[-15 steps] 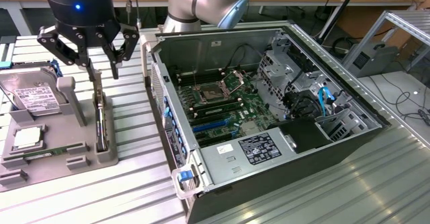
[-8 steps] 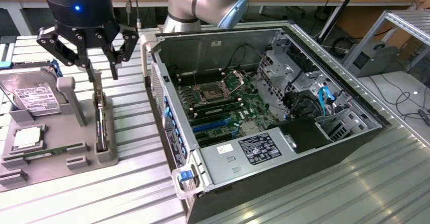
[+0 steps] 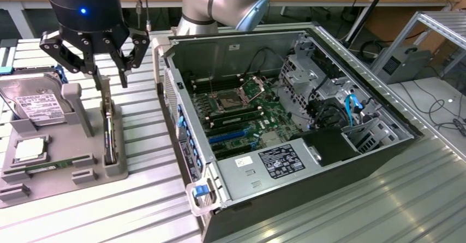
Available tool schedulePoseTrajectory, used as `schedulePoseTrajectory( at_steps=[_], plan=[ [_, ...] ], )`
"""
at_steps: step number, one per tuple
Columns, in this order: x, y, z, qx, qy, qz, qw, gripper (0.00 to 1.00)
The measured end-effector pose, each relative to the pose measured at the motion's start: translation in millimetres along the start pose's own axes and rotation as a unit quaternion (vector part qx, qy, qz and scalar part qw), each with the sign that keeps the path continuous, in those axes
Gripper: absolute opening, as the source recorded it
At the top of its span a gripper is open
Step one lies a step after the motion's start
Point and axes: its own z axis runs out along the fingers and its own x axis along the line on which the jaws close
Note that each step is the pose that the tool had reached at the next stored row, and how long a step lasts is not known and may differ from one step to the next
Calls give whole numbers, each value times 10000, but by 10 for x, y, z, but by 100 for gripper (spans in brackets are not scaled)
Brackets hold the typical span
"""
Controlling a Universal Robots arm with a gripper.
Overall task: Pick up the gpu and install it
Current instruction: 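Pick up the gpu and move the gpu toward the slot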
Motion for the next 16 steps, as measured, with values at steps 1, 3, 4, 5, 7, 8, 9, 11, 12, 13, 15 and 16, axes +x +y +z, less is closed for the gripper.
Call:
schedulePoseTrajectory(
  at_steps=[1,3,4,5,7,8,9,11,12,13,15,16],
  plan=[
    [0,0,1,0,0,0,10000,44],
    [1,0,4,0,0,0,10000,44],
    [2,-1,6,0,0,0,10000,44],
    [3,-1,7,0,0,0,10000,44],
    [4,-1,11,0,0,0,10000,44],
    [5,-1,13,0,0,0,10000,44],
    [6,-1,15,0,0,0,10000,44],
    [8,-2,20,0,0,0,10000,44],
    [9,-2,23,0,0,0,10000,44],
    [9,-2,24,0,0,0,10000,44],
    [11,-2,30,0,0,0,10000,44],
    [12,-2,31,0,0,0,10000,44]
  ],
)
